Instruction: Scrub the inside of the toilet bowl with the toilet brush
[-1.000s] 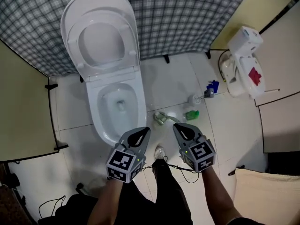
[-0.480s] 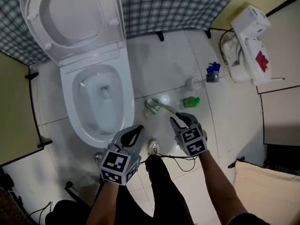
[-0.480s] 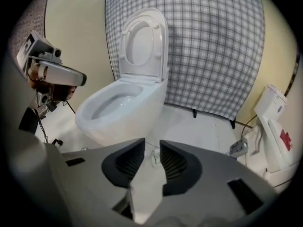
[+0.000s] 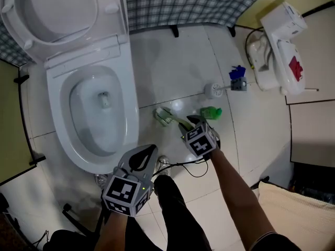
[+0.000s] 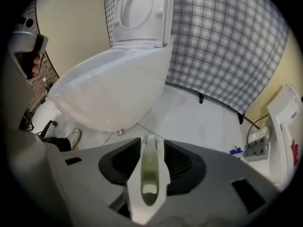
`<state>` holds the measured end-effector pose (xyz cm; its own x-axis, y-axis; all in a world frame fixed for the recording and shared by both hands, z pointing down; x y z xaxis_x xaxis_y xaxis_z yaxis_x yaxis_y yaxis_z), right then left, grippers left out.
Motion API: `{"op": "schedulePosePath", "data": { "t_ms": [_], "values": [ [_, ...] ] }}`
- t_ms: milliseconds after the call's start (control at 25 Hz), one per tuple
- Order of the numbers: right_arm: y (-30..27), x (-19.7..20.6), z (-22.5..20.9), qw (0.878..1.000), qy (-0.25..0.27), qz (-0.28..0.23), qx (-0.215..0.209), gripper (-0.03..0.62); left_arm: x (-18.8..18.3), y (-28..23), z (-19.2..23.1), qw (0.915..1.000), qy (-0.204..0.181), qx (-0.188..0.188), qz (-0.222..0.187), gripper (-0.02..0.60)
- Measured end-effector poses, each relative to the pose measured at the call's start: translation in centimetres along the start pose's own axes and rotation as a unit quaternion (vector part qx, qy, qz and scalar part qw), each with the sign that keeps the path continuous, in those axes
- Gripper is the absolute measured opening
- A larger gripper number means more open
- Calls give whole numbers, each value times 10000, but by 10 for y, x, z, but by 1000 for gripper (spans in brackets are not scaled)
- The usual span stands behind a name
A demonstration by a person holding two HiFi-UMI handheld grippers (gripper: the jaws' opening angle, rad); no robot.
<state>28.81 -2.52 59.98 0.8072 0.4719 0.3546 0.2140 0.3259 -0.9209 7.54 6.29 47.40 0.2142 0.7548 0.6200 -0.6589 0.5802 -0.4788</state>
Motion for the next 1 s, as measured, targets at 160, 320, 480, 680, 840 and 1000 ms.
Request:
{"op": "schedulePosePath", "data": {
  "t_ms": [160,320,480,680,840,1000],
  "values": [
    [-22,2,-4,9994,115,236,-231,170,-7,-8,0,10000,53,57,-56,0],
    [-37,5,-3,9980,164,467,-389,170,-12,-10,4,9999,100,79,-78,0],
    [-48,5,1,9955,233,703,-591,170,-19,-10,9,9998,158,54,-134,0],
    [-50,4,5,9949,322,771,-567,123,-25,-8,16,9997,176,52,-145,0],
    [-36,6,4,9957,377,693,-490,123,-25,-4,19,9997,199,13,-168,0],
    [5,6,7,9978,169,517,-371,123,-31,6,16,9998,181,35,-124,0]
  ]
}}
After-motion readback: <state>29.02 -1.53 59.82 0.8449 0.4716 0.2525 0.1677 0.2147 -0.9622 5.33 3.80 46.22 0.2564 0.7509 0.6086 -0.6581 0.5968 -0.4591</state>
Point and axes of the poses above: the fingertips, and each gripper's own axes: y backward along the fingers, z to its left, x out of its underside, the point moved 9 cm from there along y, backward along the fingers, and after that the axes turned 14 degrees about y, right-handed, at the moved point
